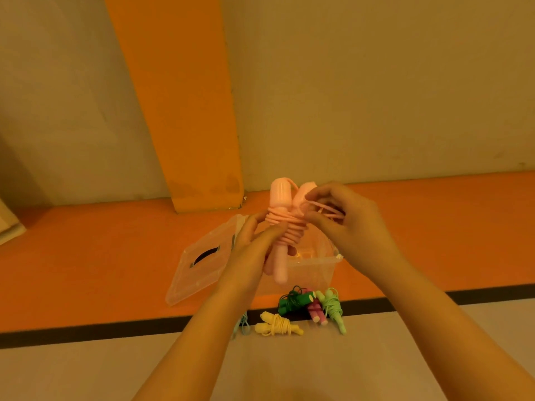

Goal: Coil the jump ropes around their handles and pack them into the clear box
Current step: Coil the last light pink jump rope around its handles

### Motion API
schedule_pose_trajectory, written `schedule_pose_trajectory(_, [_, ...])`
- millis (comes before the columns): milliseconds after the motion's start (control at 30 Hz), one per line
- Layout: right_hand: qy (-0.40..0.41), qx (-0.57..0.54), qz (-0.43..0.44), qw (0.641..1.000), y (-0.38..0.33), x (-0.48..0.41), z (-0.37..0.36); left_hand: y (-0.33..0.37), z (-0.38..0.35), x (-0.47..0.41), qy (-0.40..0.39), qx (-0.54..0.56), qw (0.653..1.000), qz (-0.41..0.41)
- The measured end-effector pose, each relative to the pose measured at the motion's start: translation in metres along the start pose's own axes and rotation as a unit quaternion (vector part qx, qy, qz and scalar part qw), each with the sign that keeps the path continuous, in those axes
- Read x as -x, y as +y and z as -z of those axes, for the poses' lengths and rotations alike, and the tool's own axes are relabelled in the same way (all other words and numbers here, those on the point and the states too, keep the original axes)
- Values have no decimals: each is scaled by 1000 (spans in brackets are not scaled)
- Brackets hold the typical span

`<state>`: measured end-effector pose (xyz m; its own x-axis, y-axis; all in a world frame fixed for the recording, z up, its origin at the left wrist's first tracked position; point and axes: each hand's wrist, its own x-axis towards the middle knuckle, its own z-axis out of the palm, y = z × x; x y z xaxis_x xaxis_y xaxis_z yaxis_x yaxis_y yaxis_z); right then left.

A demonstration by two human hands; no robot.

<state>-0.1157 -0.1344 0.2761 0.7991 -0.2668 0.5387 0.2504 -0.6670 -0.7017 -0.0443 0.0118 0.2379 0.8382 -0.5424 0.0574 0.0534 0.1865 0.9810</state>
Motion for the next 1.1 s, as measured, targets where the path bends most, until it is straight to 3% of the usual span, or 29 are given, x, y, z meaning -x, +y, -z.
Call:
schedule_pose_trajectory(267, [-29, 124, 71, 989, 4, -9, -13, -4, 3, -10, -10, -109, 992, -57])
schedule_pose_trajectory(433, [-82, 84, 23, 993, 7, -12, -14, -12, 2, -21, -2, -123, 991, -53])
schedule_pose_trajectory(833, [-83, 21, -32, 996, 16, -15, 5, -5, -11, -22, 29, -176, 983, -49])
schedule_pose_trajectory(933, [-69, 34, -44, 996, 17, -13, 7, -5, -13, -21, 29, -178, 983, -35])
schedule_pose_trajectory(1100, [3, 136, 9, 991, 16, -9, 5, -6, -13, -18, 34, -157, 987, -31])
